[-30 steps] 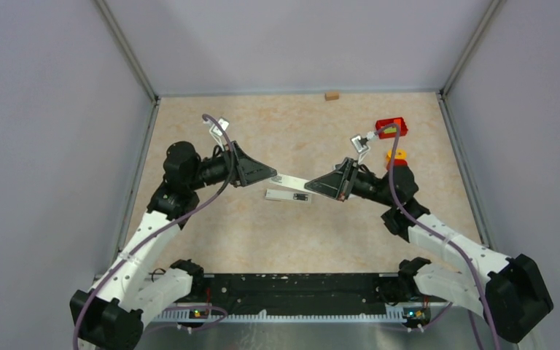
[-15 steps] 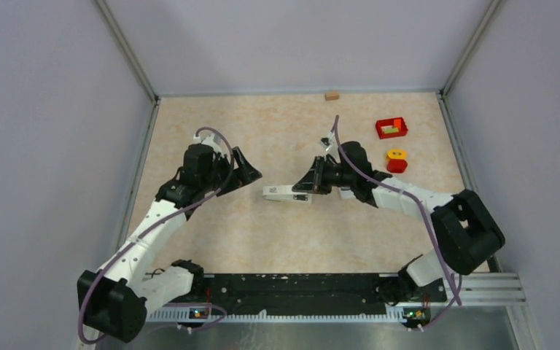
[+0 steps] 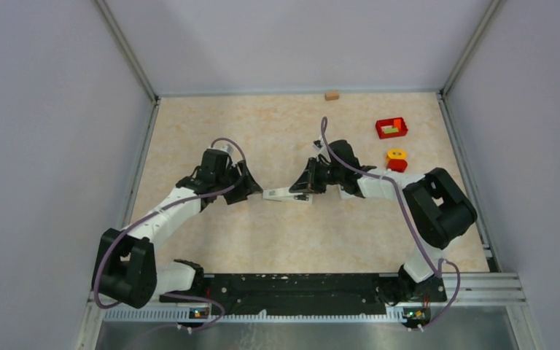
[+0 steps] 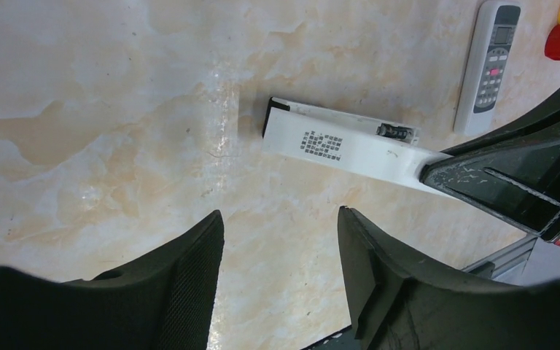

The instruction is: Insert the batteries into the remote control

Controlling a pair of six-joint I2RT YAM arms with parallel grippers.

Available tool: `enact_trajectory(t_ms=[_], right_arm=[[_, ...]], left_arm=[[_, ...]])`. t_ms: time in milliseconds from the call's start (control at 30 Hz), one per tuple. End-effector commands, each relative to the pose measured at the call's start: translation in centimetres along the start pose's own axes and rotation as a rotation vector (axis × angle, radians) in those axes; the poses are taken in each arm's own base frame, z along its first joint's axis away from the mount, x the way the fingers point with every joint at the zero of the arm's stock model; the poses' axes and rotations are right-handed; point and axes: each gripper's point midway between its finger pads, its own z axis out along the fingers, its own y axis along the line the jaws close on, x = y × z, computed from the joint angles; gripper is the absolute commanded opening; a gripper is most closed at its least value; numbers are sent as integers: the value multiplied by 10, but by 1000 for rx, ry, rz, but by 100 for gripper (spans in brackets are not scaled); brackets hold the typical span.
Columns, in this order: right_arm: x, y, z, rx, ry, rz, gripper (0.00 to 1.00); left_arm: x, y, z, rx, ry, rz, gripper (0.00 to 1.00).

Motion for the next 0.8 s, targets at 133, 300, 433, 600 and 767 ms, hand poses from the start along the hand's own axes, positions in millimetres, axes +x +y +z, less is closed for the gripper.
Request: enact_trajectory(t_ms=[133, 300, 433, 600, 767], right_arm=[[-21, 7, -3, -59, -31, 23, 0], [-22, 29, -11, -177, -39, 23, 0], [-23, 33, -16, -192, -52, 40, 0], [-23, 21, -18, -151, -74, 77, 0], [-18, 5, -17, -100, -66, 109, 0]], left_arm=[[1, -6, 18, 64, 19, -5, 61], [2, -5, 21, 61, 26, -7, 61], [3, -3, 22, 54, 27, -6, 61], [5, 0, 24, 47, 31, -8, 60], [5, 1, 26, 44, 34, -9, 57]])
